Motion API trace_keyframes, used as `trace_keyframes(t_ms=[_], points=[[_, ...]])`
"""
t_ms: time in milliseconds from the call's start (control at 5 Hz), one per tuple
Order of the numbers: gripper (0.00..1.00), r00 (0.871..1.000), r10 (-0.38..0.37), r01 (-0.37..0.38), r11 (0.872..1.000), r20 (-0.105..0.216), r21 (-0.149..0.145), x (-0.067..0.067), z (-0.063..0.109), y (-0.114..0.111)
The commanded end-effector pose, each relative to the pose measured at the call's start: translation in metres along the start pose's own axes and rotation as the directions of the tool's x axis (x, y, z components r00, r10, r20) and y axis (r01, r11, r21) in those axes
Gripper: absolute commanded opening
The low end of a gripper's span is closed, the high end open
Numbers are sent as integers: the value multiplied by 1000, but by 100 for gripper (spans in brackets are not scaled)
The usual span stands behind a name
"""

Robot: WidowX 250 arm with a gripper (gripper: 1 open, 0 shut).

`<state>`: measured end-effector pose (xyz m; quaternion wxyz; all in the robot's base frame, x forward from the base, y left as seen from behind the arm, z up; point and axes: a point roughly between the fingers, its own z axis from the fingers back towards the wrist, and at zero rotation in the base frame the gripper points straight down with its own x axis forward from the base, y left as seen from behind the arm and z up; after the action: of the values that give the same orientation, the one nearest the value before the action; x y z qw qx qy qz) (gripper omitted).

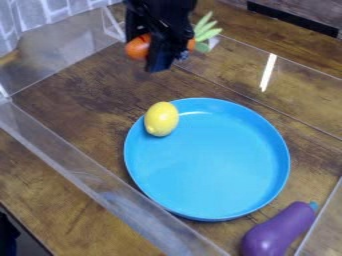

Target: Move the carrot to the left side

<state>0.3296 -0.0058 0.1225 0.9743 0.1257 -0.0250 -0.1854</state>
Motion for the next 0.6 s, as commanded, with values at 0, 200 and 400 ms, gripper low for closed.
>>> trace_keyframes(t_ms=[0, 200, 400], points=[[0, 998, -10, 9, 1000, 67, 21, 14, 18, -1], [0, 998, -10, 8, 999, 61, 32, 17, 20, -1], [0, 998, -12, 9, 999, 56, 45, 18, 26, 0]])
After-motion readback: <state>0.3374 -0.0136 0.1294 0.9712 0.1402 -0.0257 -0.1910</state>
